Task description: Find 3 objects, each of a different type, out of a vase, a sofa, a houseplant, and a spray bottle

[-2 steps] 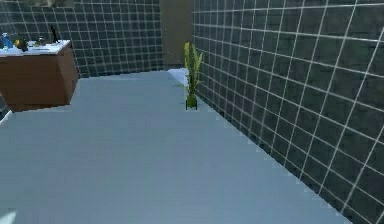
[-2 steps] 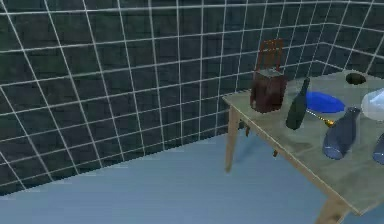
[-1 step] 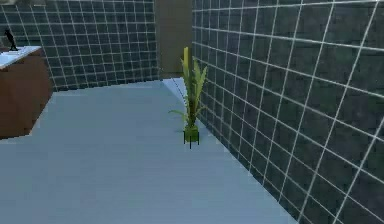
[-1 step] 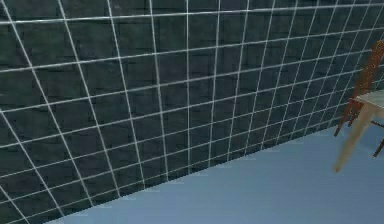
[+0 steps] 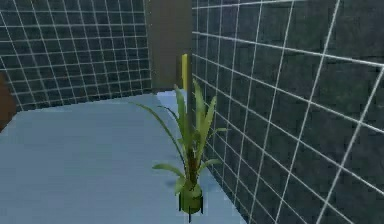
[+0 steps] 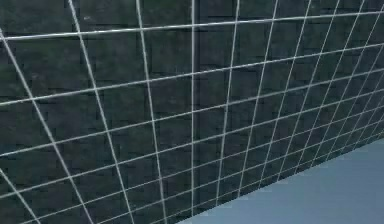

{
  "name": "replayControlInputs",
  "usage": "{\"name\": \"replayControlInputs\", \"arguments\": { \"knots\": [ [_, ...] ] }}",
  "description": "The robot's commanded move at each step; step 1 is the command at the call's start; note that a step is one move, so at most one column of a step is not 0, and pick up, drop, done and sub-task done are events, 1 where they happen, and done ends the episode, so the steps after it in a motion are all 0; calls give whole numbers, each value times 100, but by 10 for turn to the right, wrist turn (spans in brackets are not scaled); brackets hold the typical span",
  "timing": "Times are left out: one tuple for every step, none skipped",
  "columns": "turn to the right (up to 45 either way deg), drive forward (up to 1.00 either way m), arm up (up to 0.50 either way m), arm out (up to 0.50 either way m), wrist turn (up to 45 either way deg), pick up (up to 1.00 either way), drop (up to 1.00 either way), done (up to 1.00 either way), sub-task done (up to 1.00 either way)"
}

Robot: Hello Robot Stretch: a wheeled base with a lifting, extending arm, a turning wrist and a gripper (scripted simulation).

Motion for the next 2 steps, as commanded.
{"name": "replayControlInputs", "arguments": {
  "knots": [
    [0, 0, 0, 0, 0, 0, 0, 0, 100],
    [-450, 0, 0, 0, 0, 0, 0, 0, 0]
  ]
}}
